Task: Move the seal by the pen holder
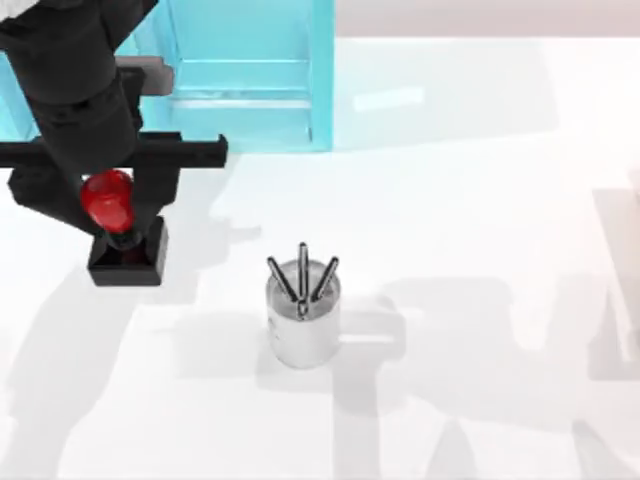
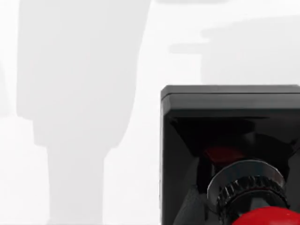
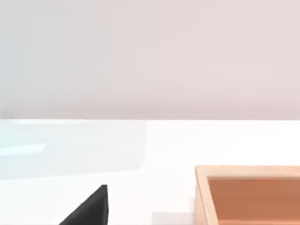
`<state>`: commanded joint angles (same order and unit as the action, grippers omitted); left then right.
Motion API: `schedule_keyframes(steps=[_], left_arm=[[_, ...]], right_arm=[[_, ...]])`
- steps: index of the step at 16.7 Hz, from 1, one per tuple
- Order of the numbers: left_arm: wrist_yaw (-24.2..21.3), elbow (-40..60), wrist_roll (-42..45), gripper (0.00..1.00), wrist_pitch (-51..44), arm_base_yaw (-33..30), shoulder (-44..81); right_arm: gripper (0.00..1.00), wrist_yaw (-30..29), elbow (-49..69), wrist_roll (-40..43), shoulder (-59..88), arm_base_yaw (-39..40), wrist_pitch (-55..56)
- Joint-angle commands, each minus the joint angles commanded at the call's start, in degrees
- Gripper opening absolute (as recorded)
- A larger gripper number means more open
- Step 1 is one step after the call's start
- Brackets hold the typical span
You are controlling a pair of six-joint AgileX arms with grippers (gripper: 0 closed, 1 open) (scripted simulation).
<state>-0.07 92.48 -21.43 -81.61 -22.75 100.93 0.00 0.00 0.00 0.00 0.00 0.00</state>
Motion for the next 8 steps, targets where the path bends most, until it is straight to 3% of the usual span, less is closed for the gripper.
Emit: schedule_keyframes(steps=[8], left_arm=[[-0.05,8.28,-5.06,0.00,3.13,-5.22,11.32]], right_arm=[[1.00,0.00,0.00,0.00,0.00,0.00,0.00]])
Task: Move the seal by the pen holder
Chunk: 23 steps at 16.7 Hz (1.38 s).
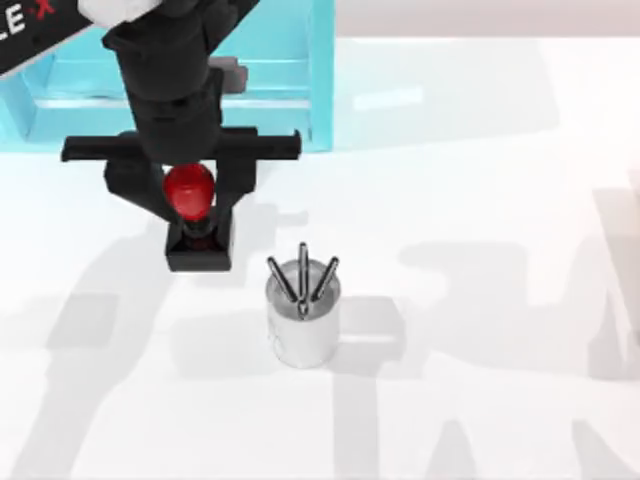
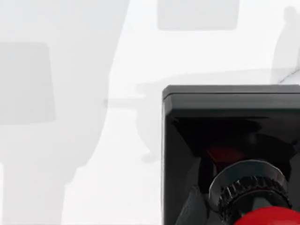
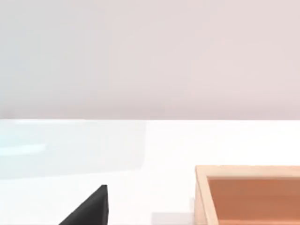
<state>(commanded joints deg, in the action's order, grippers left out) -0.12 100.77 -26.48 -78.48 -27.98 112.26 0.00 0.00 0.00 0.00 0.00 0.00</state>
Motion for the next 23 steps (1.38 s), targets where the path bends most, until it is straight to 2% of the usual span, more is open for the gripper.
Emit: schedule_keyframes(steps=[13,23], left_arm=[[0.00,-3.45,0.04,0.00,3.41,0.04,-0.04],[0.00,-3.45,0.04,0.75,3.41,0.04,-0.04]], right_arm=[[1.00,0.00,0.00,0.00,0.00,0.00,0.00],[1.00,0.00,0.00,0.00,0.00,0.00,0.00]])
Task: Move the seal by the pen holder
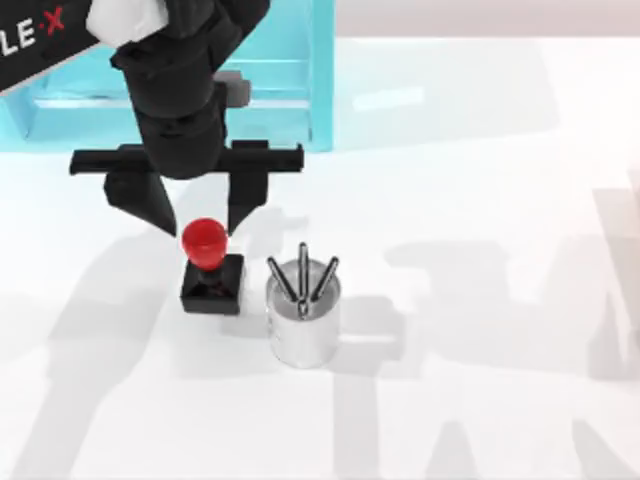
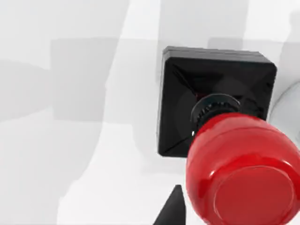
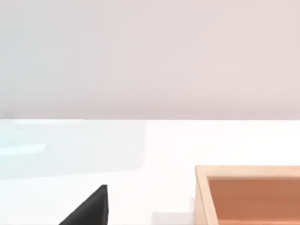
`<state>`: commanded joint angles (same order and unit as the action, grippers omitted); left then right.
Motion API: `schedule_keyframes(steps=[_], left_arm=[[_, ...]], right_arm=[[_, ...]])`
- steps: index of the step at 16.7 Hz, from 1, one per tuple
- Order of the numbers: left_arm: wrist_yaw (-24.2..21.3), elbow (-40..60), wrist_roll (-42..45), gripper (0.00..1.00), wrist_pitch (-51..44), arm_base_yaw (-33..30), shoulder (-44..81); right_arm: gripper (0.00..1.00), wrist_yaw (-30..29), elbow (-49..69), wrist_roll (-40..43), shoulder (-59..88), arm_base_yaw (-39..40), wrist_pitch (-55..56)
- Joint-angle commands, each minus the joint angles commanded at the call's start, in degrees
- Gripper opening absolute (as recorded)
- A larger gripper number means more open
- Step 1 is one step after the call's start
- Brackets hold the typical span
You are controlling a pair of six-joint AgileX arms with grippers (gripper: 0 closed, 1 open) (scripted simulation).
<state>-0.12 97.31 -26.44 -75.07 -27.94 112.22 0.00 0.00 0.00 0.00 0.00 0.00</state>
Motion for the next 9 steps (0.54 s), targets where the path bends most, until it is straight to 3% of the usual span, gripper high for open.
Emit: schedule_keyframes(steps=[3,9], left_arm=[[0.00,0.00,0.00,0.98,0.00,0.00,0.00],[0.00,0.00,0.00,1.00,0.00,0.00,0.00]], right_arm=[[1.00,0.00,0.00,0.00,0.00,0.00,0.00],[1.00,0.00,0.00,0.00,0.00,0.00,0.00]])
